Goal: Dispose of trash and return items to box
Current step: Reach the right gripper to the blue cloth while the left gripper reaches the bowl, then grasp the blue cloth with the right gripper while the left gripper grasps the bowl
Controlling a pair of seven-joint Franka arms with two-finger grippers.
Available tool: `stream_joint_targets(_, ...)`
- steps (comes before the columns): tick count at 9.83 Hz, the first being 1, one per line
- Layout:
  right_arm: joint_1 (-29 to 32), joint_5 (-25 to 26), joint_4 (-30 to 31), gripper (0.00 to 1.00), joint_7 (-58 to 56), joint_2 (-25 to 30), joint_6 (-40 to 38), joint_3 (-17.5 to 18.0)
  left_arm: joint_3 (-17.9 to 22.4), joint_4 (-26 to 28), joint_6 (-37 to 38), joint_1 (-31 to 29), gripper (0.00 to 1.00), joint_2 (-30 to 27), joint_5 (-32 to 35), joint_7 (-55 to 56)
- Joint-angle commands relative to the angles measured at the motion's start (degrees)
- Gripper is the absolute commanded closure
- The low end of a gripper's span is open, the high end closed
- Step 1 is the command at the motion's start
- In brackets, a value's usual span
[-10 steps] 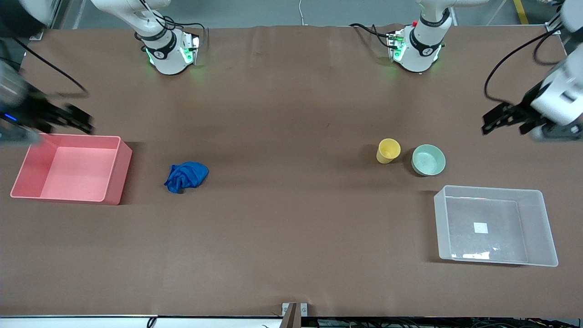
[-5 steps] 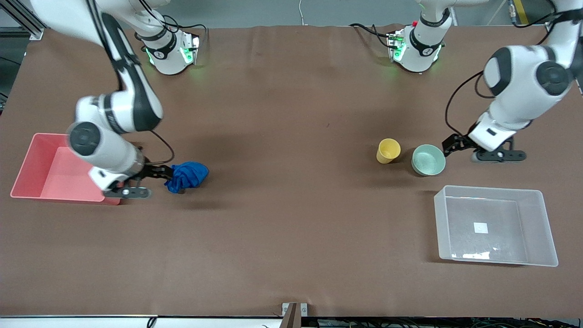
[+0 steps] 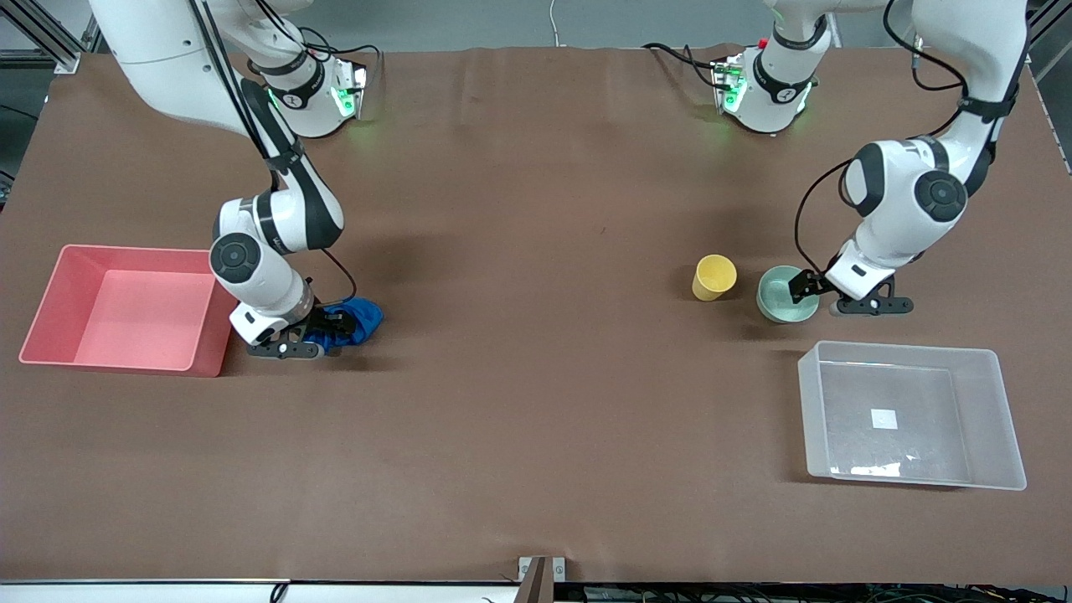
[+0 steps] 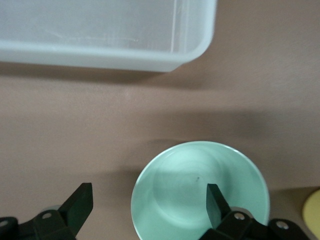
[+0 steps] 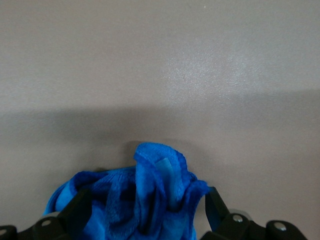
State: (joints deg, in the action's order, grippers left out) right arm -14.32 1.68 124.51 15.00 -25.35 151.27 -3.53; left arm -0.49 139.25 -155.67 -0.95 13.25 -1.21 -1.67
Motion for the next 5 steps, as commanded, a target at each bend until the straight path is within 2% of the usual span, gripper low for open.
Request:
stream_joint_targets(1, -0.36, 0.69, 0.91, 0.01, 1.79, -0.31, 1.32, -0.34, 0.05, -0.20, -3.06, -0.37, 0.34, 4.67, -0.19, -1.05)
stream_joint_targets(2, -0.18, 0.61, 1.00, 0.14, 2.05, -0.23, 1.14, -0.34, 0.05, -0.20, -3.06, -0.46, 0.73, 4.68, -0.19, -0.97)
stream_joint_targets(3, -0.18, 0.61, 0.82, 0.41, 2.14, -0.23, -0.87, -0.34, 0.05, 0.06, -3.06, -0.46, 0.90, 4.68, -0.19, -1.05)
stream_joint_targets(4, -0.27, 0.43, 0.56, 0.76, 2.23, -0.23, -2.54, -0.34, 0.05, 0.41, -3.06, -0.37, 0.99, 4.68, -0.19, -1.05)
stream_joint_targets(5, -0.18, -0.18, 0.30, 0.97, 3.01, -0.23, -2.82, -0.34, 0.05, 0.67, -3.06, -0.37, 1.00, 4.41, -0.19, -1.05)
